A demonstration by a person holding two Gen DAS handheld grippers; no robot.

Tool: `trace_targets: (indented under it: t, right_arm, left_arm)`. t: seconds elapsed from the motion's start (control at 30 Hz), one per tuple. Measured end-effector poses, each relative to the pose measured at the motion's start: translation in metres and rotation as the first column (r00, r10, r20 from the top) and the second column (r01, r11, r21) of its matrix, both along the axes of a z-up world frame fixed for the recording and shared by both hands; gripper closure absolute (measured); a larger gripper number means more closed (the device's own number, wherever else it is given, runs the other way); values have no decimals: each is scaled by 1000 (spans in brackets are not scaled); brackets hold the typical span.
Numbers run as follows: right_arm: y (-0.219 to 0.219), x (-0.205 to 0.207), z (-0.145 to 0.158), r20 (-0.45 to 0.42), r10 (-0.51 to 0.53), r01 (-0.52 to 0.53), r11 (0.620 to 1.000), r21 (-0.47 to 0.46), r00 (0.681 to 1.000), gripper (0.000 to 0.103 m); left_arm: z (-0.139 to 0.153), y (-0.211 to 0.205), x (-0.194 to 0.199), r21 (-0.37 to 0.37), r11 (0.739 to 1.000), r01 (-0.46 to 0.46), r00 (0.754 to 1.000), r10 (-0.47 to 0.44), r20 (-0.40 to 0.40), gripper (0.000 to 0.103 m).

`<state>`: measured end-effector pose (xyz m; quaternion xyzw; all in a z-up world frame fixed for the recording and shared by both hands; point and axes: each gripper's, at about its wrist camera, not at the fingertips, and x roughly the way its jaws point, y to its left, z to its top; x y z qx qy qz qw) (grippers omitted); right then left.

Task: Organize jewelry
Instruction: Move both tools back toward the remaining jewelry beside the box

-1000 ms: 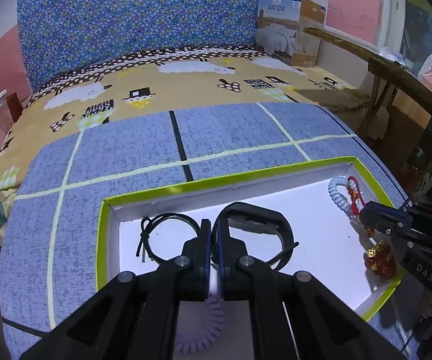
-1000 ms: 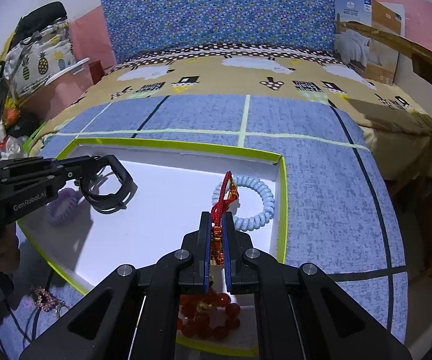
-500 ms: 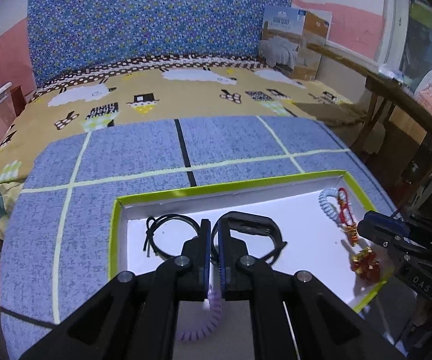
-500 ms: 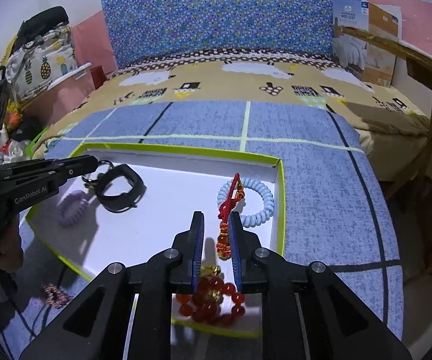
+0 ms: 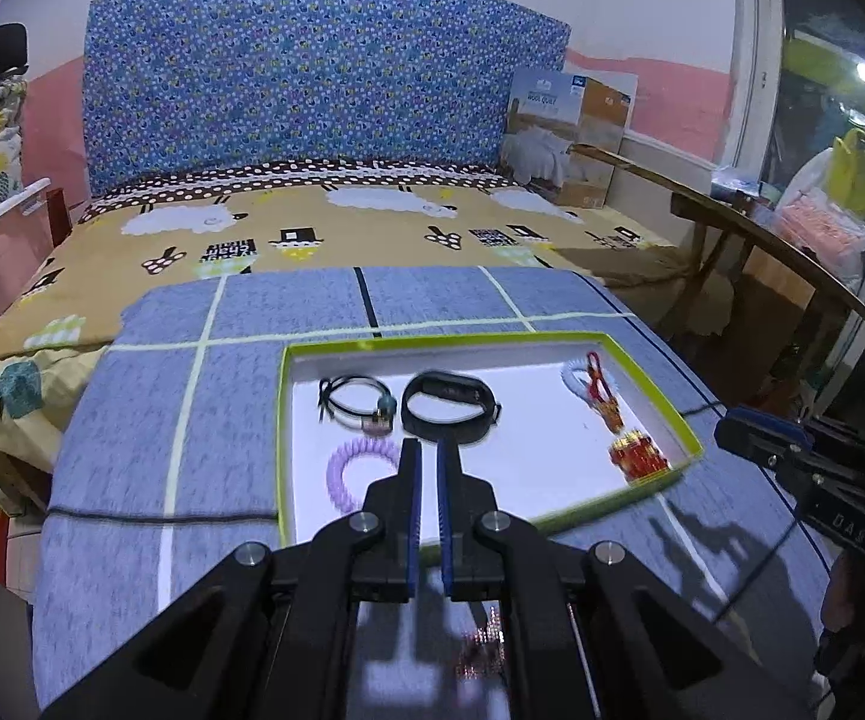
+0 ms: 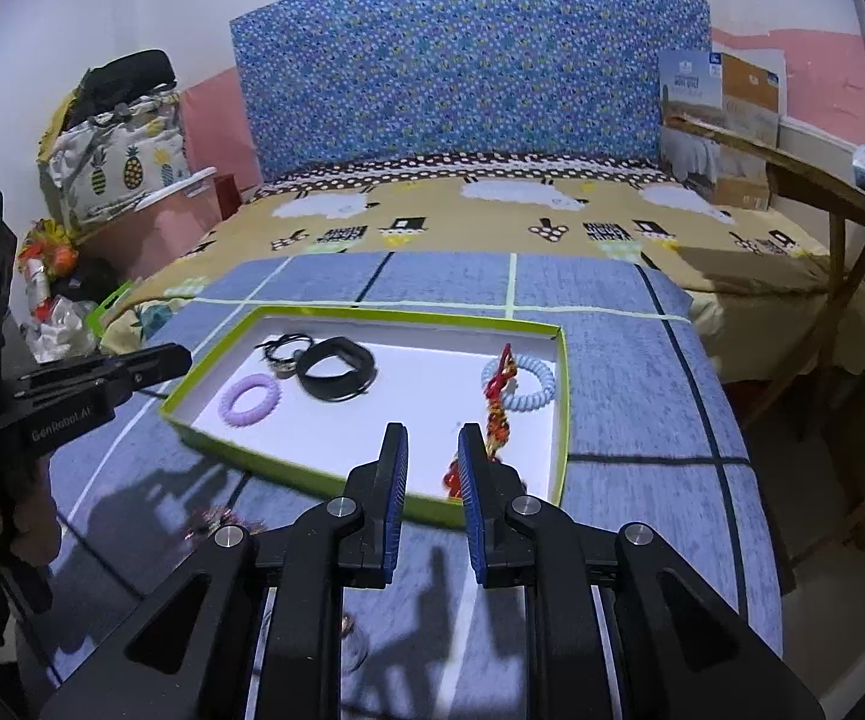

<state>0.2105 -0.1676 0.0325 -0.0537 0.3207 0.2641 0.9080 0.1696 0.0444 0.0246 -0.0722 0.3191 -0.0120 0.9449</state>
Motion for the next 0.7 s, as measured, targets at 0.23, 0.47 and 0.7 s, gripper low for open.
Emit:
trace_targets:
  t: [0.23, 0.47, 0.7]
  right_arm:
    - [-6, -40, 3, 28, 12, -12, 1000, 8, 1000, 85]
    - [-17, -73, 3, 40, 19, -21, 999, 29, 999, 85]
    - [-28, -90, -5, 14, 21, -21, 999, 41, 1000, 76]
  left_arm:
    - [3, -4, -41, 32, 999, -12, 999, 11, 39, 98]
    - [1, -8, -75, 38, 999, -6, 998, 4, 62, 98]
    - [-7, -9, -100, 15, 1000, -3, 999, 2, 52, 85]
